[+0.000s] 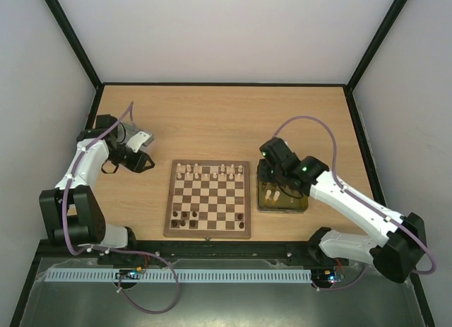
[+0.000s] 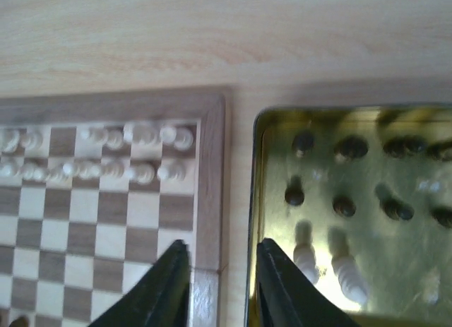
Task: Set up the chess pieces on the board
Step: Move the storage box to the center of the board, then move the chessboard to the center of the board.
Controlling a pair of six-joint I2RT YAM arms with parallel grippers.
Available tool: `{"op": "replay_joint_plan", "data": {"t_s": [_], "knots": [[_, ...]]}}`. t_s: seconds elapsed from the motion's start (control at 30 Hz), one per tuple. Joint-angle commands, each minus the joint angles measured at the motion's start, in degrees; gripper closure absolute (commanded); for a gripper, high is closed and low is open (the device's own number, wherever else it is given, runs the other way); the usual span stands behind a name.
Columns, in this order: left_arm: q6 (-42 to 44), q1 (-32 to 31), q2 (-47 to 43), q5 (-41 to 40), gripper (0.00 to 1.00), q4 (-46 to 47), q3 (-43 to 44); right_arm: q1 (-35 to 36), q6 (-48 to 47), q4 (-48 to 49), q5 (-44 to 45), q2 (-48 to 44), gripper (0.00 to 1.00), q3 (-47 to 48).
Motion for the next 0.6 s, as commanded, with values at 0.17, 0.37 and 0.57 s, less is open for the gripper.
{"op": "replay_joint_plan", "data": {"t_s": [0.17, 0.37, 0.57], "knots": [[-1.1, -2.1, 0.2, -2.4, 0.68, 1.4, -3.0, 13.0, 11.3, -6.0, 1.9, -4.4, 0.98, -9.1], [-2.9, -4.0, 0.8, -4.2, 0.84, 4.4, -5.7, 18.5, 17.6, -8.6, 2.4, -9.3, 0.98, -10.9], [-4.8, -4.9, 3.9, -3.9, 0.95, 6.8, -5.7, 25.2, 23.2, -9.1, 2.0, -11.9, 0.98, -13.4]]}}
